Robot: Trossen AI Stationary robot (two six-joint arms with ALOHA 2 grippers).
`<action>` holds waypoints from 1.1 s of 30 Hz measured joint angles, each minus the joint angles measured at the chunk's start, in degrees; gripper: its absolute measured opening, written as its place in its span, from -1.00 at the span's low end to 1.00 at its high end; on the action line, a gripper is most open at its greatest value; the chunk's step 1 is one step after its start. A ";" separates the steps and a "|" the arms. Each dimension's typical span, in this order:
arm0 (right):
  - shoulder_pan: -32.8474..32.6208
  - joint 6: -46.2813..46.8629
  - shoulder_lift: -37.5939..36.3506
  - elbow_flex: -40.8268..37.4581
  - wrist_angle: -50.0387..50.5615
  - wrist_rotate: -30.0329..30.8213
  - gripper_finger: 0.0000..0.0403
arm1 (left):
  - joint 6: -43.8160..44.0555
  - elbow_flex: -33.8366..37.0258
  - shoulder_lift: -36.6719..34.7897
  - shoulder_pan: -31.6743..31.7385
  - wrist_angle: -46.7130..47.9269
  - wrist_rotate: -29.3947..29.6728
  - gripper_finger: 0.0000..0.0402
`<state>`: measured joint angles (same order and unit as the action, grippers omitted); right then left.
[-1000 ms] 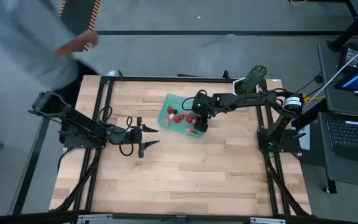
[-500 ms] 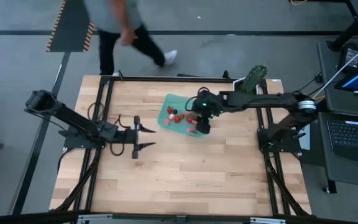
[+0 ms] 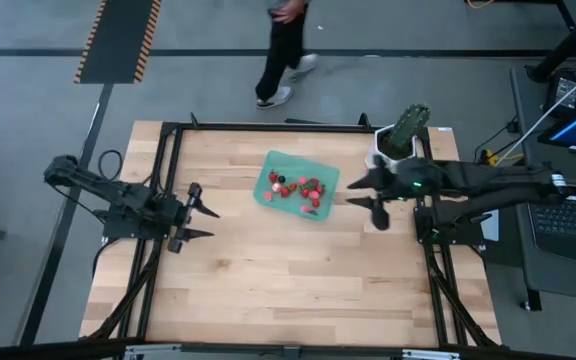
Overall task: Pick and placing Produce into tupperware
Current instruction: Return to Home Position
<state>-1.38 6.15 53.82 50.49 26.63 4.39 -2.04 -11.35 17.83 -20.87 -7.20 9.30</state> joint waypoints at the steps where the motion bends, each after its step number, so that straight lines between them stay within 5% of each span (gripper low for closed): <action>1: -1.31 0.49 -2.62 -1.46 -0.51 1.31 -0.11 | -0.01 -0.03 -2.36 -0.27 1.99 0.00 0.07; 5: -6.01 1.42 -10.93 -7.13 -2.26 5.10 -0.11 | 1.43 0.11 -7.26 -1.00 8.24 0.14 0.07; 12: -11.83 0.12 -19.70 -13.26 -4.25 9.69 -0.11 | 1.76 6.70 -7.44 -0.99 4.37 3.96 0.07; 24: -19.09 -3.54 -39.62 -20.96 -4.87 9.69 -0.11 | 0.48 8.08 -10.54 -0.91 5.51 5.05 0.07; 33: -19.31 -5.16 -51.30 -35.56 -14.34 9.60 -0.11 | 1.55 8.08 -11.67 -0.91 6.58 6.46 0.07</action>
<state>-20.69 0.99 2.52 14.93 12.29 13.99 -0.49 -3.27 6.16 -21.78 -0.62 15.76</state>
